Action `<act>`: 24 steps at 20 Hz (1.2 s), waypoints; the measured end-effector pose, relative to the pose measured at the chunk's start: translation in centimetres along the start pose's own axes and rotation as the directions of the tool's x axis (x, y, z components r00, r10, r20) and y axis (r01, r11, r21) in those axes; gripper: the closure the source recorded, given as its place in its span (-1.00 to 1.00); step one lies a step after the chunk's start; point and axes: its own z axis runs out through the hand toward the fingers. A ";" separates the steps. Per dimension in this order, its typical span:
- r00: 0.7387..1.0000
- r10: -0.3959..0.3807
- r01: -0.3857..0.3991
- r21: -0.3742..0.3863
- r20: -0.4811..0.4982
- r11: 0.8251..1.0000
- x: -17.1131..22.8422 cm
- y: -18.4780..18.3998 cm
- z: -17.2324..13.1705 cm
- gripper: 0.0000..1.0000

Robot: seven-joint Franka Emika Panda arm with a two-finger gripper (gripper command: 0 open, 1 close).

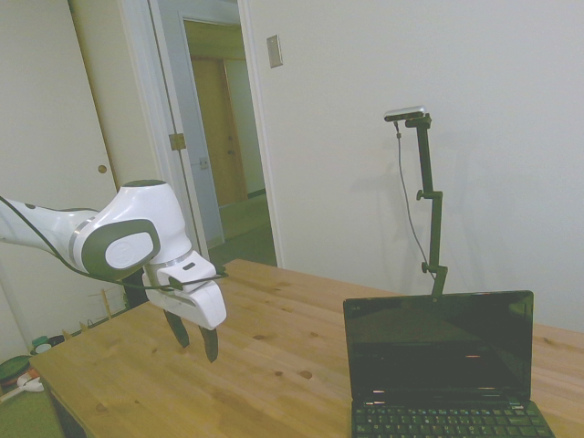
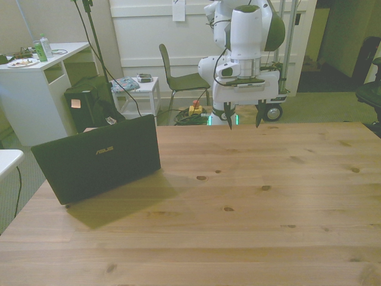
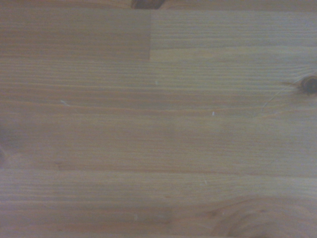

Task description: Close the laptop

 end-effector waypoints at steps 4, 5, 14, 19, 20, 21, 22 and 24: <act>1.000 0.000 0.000 0.006 -0.009 1.000 0.2 -0.2 -0.3 -1.00; 1.000 0.004 -0.004 0.012 -0.015 1.000 0.3 -0.3 -0.7 -1.00; 0.987 0.149 -0.141 0.121 -0.066 0.983 8.5 0.6 -9.8 -1.00; 0.974 0.217 -0.206 0.152 -0.060 0.967 16.1 -0.9 -13.4 -1.00; 0.972 0.227 -0.216 0.153 -0.057 0.964 17.6 -1.4 -13.6 -1.00; 0.970 0.237 -0.227 0.156 -0.053 0.961 19.0 -1.9 -13.7 -1.00; 0.968 0.247 -0.236 0.158 -0.052 0.959 20.4 -2.3 -13.9 -1.00; 0.962 0.269 -0.259 0.156 -0.046 0.953 23.0 -2.8 -14.3 -1.00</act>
